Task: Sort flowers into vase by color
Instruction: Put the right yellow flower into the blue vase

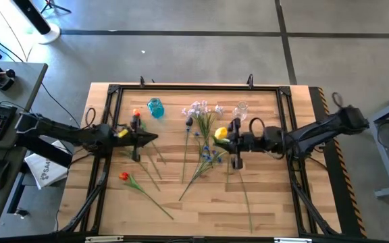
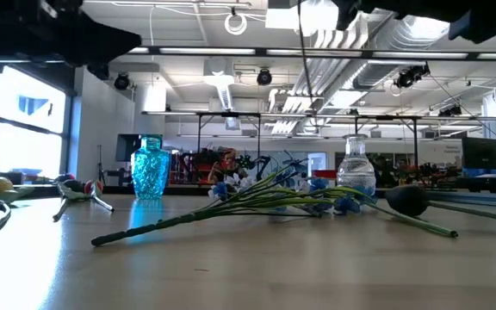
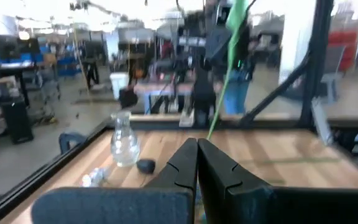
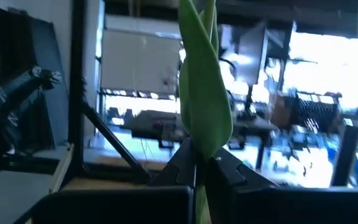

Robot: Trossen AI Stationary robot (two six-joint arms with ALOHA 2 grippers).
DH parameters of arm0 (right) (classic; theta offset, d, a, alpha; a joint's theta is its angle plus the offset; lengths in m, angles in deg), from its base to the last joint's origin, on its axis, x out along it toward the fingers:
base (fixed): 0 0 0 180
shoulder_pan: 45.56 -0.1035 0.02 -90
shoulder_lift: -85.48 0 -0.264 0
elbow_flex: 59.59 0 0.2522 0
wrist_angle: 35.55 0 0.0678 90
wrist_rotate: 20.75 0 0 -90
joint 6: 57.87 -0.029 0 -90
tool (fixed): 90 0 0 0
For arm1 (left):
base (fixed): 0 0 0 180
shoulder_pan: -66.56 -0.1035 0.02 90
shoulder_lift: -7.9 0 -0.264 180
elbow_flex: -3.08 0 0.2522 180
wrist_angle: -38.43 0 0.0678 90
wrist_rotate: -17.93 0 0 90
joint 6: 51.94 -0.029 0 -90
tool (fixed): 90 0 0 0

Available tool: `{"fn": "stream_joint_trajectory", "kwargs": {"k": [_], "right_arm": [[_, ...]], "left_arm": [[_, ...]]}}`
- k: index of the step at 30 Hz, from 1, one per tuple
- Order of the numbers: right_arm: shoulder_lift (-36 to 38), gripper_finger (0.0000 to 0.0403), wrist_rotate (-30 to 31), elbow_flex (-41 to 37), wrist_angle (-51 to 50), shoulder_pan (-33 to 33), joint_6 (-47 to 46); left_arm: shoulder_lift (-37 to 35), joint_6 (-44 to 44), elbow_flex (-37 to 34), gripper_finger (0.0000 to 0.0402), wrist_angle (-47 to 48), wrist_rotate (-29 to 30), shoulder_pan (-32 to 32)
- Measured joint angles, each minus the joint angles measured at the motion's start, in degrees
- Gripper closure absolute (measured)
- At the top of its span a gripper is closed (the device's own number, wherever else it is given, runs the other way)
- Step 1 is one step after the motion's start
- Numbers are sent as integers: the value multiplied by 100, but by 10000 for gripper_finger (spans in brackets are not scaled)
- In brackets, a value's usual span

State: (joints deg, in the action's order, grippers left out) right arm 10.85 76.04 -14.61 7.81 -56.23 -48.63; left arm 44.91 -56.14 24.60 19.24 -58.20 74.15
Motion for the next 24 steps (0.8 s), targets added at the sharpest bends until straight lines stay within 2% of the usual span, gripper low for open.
{"fn": "stream_joint_trajectory", "kwargs": {"k": [5, 10, 13, 17, 21, 24], "right_arm": [[-928, 401, -135, 0, 1498, 0, 274], [-1685, 402, -198, 94, 2424, 1, 327], [-2015, 402, -467, 340, 2498, 17, 327], [-2287, 402, -771, 671, 2493, 17, 327], [-2355, 402, -1006, 844, 2408, 17, 325], [-2357, 402, -1045, 901, 2323, 17, 260]], "left_arm": [[1365, -420, 853, 399, -5, -15, 0], [2483, -847, 1645, 364, 18, -815, -60], [3052, -1012, 2090, 328, 10, -1150, -131], [3612, -1151, 2572, 277, 44, -1301, -199], [3935, -1344, 2849, 238, 101, -2102, -251], [4064, -1586, 2977, 226, 268, -2580, -271]]}}
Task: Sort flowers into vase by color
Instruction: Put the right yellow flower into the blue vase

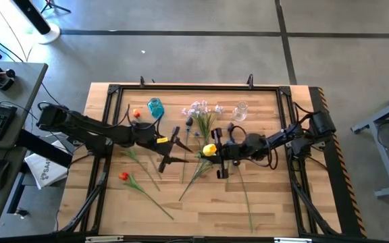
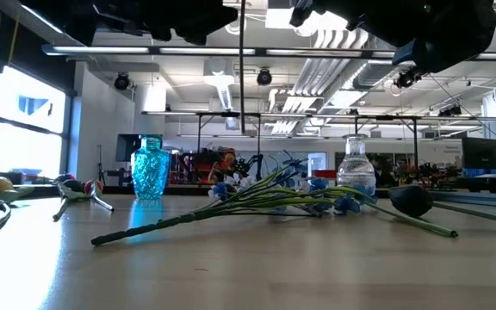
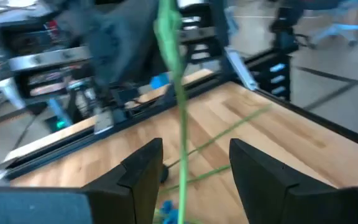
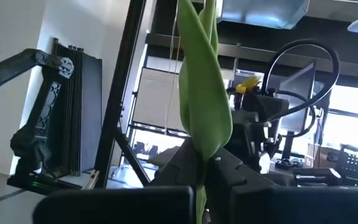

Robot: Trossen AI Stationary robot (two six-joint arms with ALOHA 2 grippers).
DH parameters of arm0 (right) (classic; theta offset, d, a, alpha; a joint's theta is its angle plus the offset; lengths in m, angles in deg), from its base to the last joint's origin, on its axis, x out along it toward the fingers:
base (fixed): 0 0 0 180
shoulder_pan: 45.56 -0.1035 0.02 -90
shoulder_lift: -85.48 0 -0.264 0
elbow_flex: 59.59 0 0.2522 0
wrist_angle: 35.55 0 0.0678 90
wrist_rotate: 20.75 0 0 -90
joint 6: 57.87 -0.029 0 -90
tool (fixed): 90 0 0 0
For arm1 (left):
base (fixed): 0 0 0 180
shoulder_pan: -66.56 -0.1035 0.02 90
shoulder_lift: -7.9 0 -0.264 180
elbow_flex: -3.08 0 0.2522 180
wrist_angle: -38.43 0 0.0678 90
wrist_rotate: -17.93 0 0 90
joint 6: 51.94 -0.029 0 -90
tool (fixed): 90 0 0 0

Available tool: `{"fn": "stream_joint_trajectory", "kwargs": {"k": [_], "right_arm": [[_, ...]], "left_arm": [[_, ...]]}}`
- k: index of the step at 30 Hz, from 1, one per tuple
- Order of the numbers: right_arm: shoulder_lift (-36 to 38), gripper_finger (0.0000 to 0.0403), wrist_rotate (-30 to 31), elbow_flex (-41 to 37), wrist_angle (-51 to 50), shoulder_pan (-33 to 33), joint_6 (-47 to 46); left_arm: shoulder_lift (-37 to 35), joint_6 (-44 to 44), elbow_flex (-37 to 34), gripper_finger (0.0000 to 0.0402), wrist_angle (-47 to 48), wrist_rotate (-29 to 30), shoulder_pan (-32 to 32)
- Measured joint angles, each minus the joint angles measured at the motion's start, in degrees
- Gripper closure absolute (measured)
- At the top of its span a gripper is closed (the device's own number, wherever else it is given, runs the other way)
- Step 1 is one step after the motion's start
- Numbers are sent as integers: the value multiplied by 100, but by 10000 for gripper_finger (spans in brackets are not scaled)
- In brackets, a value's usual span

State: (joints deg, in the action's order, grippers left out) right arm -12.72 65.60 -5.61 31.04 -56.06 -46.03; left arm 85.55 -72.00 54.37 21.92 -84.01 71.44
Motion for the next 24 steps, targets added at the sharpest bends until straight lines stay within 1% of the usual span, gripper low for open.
{"fn": "stream_joint_trajectory", "kwargs": {"k": [5, 9, 11, 15, 17, 21, 24], "right_arm": [[-1, 402, -16, -1, -49, 0, -107], [-2, 402, -32, -2, -117, 0, -149], [-2, 402, -32, -2, -139, 0, -152], [-2, 402, -45, -2, -170, 0, -187], [-2, 402, -94, -4, -173, 0, -241], [-2, 402, -117, -4, -194, 0, -264], [-2, 402, -113, -7, -216, 0, -263]], "left_arm": [[247, -112, 269, 231, 44, -13, -1], [467, -133, 564, 240, 148, -353, -7], [540, -168, 712, 244, 415, -455, -11], [555, -405, 953, 256, 1018, -464, -11], [555, -458, 982, 265, 1121, -523, -15], [555, -460, 990, 289, 1116, -1041, -145], [555, -415, 991, 315, 1143, -1173, -258]]}}
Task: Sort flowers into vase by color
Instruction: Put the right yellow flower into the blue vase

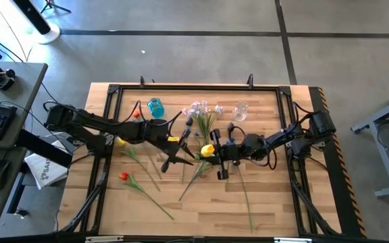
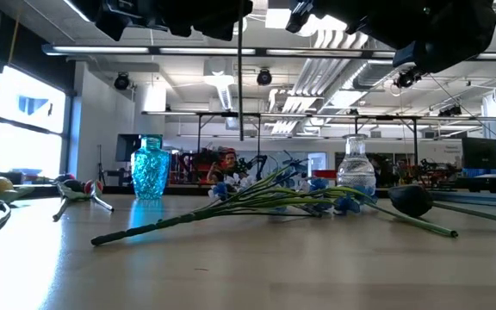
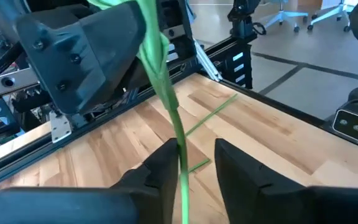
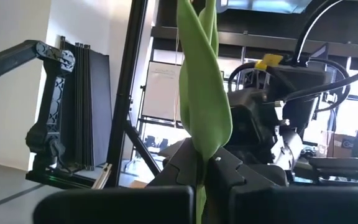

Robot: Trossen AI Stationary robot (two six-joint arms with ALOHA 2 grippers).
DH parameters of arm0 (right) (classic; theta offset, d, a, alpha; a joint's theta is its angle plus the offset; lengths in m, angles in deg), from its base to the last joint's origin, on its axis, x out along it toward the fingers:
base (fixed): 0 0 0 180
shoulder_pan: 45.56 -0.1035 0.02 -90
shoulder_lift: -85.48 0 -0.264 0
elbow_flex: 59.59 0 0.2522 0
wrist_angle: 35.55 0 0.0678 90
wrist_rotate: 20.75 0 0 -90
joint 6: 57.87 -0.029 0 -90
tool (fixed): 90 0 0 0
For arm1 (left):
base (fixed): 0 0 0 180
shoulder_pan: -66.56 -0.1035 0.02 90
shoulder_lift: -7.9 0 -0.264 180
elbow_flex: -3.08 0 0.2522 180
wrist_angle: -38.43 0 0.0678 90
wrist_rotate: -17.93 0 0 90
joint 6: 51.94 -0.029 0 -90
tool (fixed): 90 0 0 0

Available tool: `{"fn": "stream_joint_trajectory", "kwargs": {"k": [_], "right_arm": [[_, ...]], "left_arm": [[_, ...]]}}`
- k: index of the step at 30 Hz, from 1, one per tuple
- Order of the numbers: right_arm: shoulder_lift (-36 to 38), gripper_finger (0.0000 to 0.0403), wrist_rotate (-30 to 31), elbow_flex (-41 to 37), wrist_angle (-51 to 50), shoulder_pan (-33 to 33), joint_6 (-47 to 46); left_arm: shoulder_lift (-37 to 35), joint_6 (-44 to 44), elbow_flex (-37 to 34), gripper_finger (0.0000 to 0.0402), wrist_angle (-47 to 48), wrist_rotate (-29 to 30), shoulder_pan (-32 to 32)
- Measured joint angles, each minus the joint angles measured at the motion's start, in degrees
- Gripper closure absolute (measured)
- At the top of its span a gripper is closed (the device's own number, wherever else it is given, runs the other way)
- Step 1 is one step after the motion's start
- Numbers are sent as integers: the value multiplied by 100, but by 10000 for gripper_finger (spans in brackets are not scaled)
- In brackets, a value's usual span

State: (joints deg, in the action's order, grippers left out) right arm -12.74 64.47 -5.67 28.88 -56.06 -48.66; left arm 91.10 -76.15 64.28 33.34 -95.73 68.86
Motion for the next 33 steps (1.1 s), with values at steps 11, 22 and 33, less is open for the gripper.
{"fn": "stream_joint_trajectory", "kwargs": {"k": [11, 22, 33], "right_arm": [[0, 402, 25, -7, -96, 0, -41], [2, 402, 811, -4, -630, 33, -352], [4, 402, 1031, -4, -660, -195, 900]], "left_arm": [[-2, 164, 9, 397, 212, -148, -85], [-2, 1297, 496, 401, 1787, 119, -236], [-2, 2066, 542, 401, 1719, 789, -387]]}}
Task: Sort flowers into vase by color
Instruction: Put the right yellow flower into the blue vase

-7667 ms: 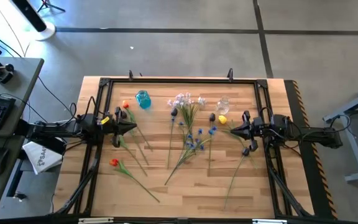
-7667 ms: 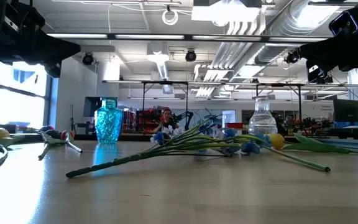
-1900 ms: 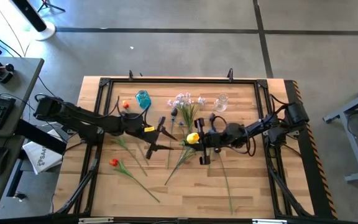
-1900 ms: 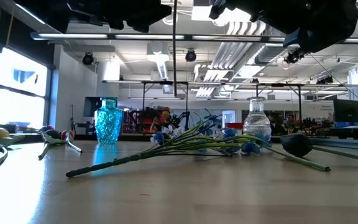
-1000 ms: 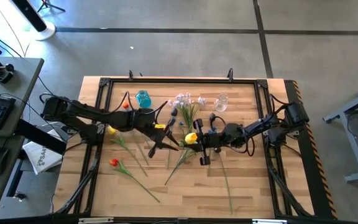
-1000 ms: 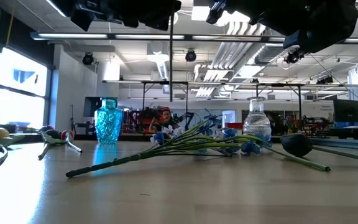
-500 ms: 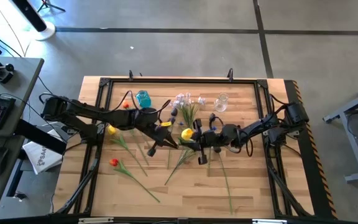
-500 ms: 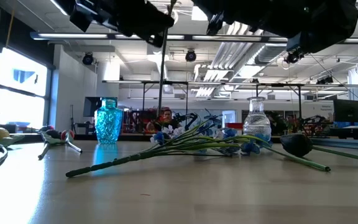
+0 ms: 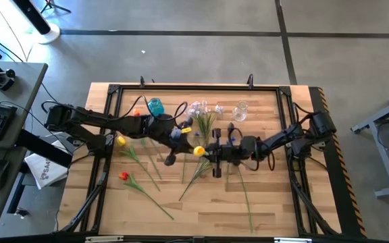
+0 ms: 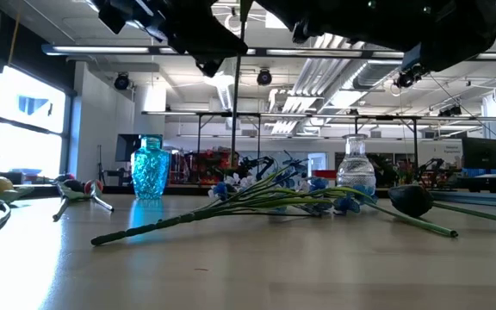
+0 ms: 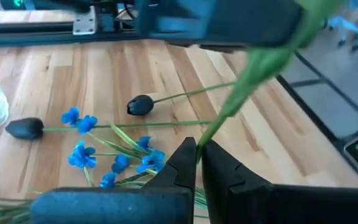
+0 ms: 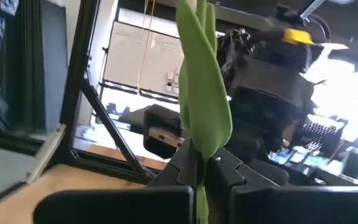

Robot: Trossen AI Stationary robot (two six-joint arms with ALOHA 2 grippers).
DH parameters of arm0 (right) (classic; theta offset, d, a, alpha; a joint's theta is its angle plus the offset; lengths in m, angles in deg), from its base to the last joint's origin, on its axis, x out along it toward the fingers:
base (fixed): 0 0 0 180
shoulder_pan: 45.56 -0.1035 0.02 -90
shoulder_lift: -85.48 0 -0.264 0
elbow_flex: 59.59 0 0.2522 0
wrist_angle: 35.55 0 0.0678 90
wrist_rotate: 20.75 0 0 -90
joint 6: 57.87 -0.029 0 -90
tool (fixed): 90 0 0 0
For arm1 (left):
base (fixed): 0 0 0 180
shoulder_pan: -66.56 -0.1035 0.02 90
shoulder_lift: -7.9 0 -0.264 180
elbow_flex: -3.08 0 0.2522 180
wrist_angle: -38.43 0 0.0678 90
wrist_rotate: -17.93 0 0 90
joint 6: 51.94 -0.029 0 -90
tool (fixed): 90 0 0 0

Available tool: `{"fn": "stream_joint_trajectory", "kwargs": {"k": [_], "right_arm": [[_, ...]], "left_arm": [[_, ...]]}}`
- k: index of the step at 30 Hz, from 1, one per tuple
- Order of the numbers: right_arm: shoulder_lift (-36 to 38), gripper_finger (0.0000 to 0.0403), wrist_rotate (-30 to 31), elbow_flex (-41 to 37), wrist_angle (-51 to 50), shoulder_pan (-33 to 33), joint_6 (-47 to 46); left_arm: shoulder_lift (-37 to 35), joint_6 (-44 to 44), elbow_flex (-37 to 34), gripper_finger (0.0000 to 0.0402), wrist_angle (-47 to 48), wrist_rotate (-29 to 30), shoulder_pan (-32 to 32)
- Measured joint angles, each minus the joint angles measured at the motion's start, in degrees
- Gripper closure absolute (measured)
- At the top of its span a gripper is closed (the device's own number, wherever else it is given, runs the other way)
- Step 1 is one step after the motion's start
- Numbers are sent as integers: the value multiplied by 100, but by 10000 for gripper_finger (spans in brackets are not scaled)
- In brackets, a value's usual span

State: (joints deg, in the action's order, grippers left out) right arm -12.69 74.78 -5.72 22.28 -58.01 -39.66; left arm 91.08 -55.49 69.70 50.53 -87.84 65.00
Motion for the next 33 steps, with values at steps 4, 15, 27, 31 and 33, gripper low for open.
{"fn": "stream_joint_trajectory", "kwargs": {"k": [4, 15, 27, 31, 33], "right_arm": [[2, 402, 328, 0, -146, -189, 646], [7, 377, 1200, 0, -16, -271, 568], [634, 164, 1383, 0, -823, -275, 7], [820, 140, 1388, 0, -1227, -275, -294], [841, 138, 1389, 0, -1339, -285, -376]], "left_arm": [[0, 292, -16, 401, -35, -3, -100], [-1, 409, -52, 401, -134, 156, -142], [-733, 294, -44, 401, 934, 2024, -234], [-1301, 187, -46, 401, 1449, 2797, -357], [-1580, 178, -48, 401, 1645, 3164, -435]]}}
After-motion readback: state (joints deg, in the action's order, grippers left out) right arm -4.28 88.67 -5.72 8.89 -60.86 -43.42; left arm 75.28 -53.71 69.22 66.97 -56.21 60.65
